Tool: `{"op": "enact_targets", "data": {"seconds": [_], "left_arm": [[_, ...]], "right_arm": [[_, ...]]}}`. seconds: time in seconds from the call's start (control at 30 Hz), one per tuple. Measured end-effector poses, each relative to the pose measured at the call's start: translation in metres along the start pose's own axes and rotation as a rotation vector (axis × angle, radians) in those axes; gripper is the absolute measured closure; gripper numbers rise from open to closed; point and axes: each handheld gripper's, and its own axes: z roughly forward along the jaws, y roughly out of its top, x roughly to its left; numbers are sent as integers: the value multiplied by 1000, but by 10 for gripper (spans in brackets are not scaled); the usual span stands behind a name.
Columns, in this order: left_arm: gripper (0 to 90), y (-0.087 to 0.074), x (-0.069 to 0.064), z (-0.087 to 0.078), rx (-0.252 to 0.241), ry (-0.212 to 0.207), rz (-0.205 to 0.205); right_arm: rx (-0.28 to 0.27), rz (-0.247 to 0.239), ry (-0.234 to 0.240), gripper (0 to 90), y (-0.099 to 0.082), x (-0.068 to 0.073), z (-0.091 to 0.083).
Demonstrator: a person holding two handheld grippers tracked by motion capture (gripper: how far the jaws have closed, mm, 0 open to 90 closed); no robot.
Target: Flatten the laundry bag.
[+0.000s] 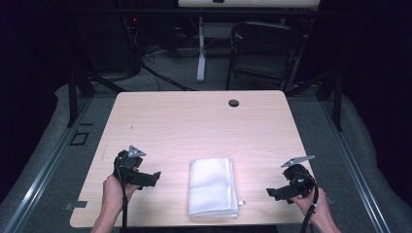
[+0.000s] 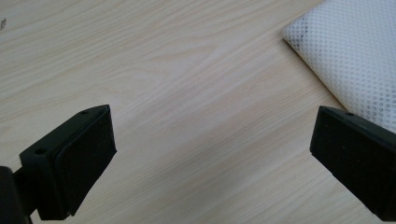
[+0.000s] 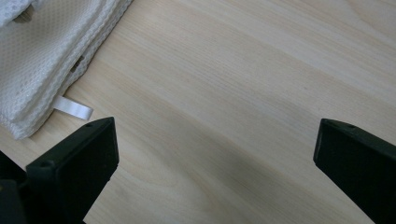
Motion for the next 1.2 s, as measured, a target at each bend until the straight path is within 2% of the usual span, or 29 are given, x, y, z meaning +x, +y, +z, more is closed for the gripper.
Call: {"op": "enact_targets", "data": {"seconds": [0.03, 0.1, 0.13, 0.23, 0.4, 0.5, 0.63, 0.73, 0.8, 0.87, 0.9, 0.97, 1.1, 1.2], "left_arm": [[1, 0, 0, 0, 0, 0, 0], [1, 0, -1, 1, 4, -3, 7], [1, 0, -2, 1, 0, -3, 6], [2, 1, -7, 0, -3, -6, 19], [5, 1, -12, 3, -1, -40, 17], [4, 4, -22, 5, -6, -48, 41], [2, 7, -28, 6, -14, -48, 61], [1, 9, -34, 11, 1, -72, 67], [2, 11, -41, 11, -7, -81, 96], [2, 12, -44, 11, -11, -86, 98], [2, 12, -46, 11, -10, -95, 108], [2, 13, -53, 11, -18, -110, 125], [2, 12, -59, 11, -21, -141, 125], [2, 12, -70, 11, -25, -172, 150]], "right_arm": [[11, -13, -11, 1, 1, 0, 0], [-10, 3, -10, 2, 0, 3, 1], [8, -20, -14, 3, 2, 3, 0], [21, -34, -18, 9, 4, 4, 1], [17, -27, -23, 12, 4, 5, 0], [23, -32, -5, 19, 4, 7, 2], [25, -30, -11, 22, 2, 8, 0], [27, -27, 3, 26, 1, 9, 1], [27, -26, 5, 28, 1, 11, 1], [11, -15, 5, 28, 0, 11, 3], [22, -30, 8, 30, 0, 11, 2], [25, -29, 19, 30, 0, 12, 2], [29, -31, 17, 30, 1, 13, 2], [36, -34, 22, 30, 1, 15, 3]]}}
